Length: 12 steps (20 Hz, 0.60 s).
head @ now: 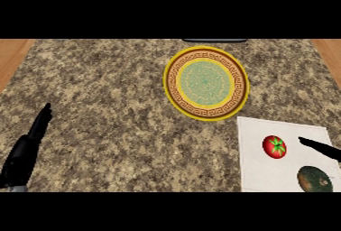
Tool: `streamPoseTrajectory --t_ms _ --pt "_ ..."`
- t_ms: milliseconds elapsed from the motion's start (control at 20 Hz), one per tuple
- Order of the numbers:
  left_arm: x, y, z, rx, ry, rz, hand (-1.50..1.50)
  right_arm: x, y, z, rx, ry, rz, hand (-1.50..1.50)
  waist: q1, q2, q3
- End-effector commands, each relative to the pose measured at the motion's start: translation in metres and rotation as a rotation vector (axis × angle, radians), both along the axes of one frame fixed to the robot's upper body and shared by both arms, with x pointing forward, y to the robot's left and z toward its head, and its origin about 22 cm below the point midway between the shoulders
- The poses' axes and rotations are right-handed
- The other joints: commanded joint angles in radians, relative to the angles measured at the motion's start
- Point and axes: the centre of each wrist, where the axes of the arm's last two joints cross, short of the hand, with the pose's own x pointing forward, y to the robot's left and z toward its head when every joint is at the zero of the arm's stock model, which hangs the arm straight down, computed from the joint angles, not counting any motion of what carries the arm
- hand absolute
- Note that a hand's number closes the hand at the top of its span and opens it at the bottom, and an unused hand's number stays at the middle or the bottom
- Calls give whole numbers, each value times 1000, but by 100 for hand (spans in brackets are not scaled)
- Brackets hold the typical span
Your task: Pick the squash from the placemat and place it in the plate
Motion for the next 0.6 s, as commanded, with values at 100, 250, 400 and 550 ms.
streamPoseTrajectory --t_ms 100,250,400,550 --pt "6 5 -1 0 13 7 0 5 -9 -8 87 36 54 -150 -6 -1 -1" --pt "-9 13 -24 -7 11 5 0 -3 9 -30 82 73 73 -150 -6 -1 -1" --pt "4 10 -11 -7 8 -1 0 3 10 -51 122 61 79 150 2 2 0" --pt "-7 2 2 5 19 7 0 -7 16 -51 172 35 84 150 -3 -2 0"
